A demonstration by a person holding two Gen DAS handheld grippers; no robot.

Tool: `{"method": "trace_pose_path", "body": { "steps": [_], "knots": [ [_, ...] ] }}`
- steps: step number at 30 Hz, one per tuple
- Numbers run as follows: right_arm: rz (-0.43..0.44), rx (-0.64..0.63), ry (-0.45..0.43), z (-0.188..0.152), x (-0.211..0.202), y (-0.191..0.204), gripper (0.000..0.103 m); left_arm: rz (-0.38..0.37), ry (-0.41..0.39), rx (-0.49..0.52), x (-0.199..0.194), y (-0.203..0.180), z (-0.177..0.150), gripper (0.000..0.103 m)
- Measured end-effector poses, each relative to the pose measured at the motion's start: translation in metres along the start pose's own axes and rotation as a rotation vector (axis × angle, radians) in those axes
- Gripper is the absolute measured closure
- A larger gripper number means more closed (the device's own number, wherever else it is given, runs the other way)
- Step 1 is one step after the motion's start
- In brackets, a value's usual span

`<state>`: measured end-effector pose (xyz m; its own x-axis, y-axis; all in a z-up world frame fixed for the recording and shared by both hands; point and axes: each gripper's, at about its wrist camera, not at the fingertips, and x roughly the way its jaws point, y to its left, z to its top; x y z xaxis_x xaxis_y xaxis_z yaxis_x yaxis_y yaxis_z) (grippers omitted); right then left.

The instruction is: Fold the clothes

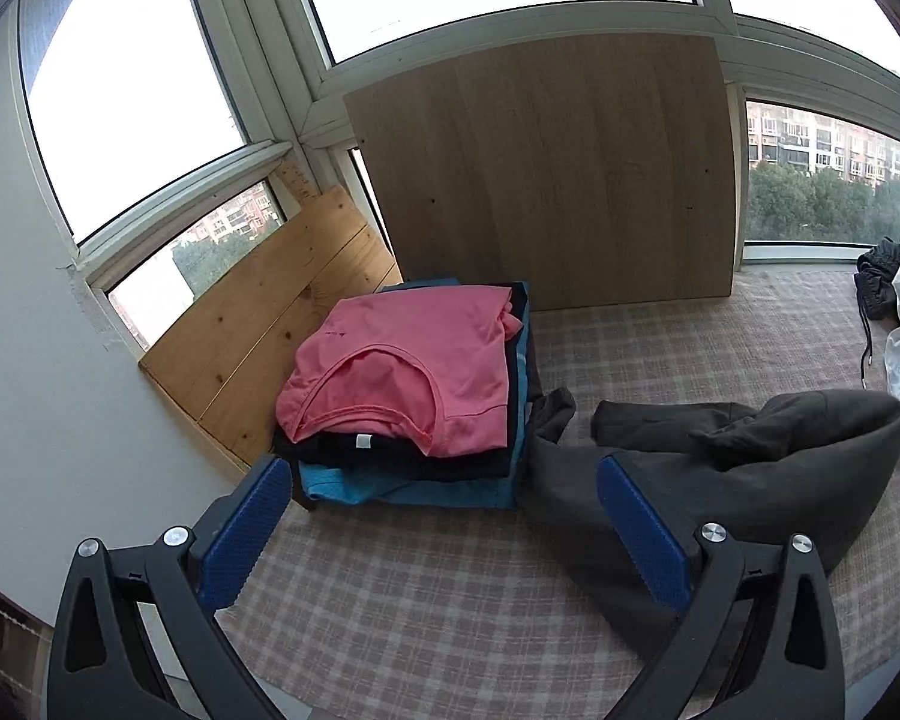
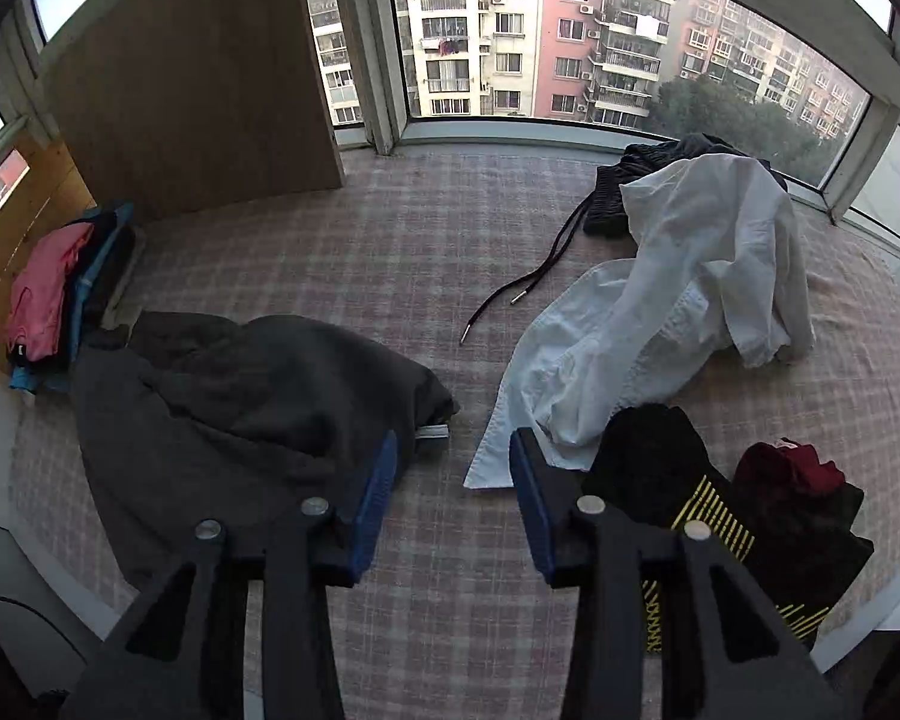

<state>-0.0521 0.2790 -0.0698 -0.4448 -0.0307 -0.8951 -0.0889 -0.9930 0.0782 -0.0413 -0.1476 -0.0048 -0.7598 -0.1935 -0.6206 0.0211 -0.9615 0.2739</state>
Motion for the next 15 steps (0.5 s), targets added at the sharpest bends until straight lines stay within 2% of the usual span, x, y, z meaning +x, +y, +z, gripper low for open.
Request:
{"method": "trace_pose_path", "body": {
  "steps": [2,4,8,10,11,15],
  "knots": [
    [0.101,-0.041,0.038,-0.003,0.022,0.017,0.062,-0.013,0.020,0.004,0.008,-0.010,-0.003,0.001],
    [0.156,-0.116,0.065,0.010,0.049,0.055,0.057,-0.012,0.049,-0.004,0.018,-0.019,-0.006,0.001],
    [0.255,-0.285,0.106,0.033,0.098,0.135,0.057,-0.035,0.100,-0.023,0.026,-0.032,-0.013,0.001],
    [0.287,-0.391,0.111,0.041,0.117,0.178,0.056,-0.011,0.106,-0.015,0.024,-0.033,-0.017,0.001],
    [0.298,-0.446,0.114,0.045,0.127,0.199,0.056,0.002,0.107,-0.020,0.022,-0.030,-0.020,0.001],
    [0.214,-0.612,0.147,0.045,0.167,0.253,0.059,0.058,0.129,-0.050,0.015,-0.013,-0.033,0.001]
  ]
}}
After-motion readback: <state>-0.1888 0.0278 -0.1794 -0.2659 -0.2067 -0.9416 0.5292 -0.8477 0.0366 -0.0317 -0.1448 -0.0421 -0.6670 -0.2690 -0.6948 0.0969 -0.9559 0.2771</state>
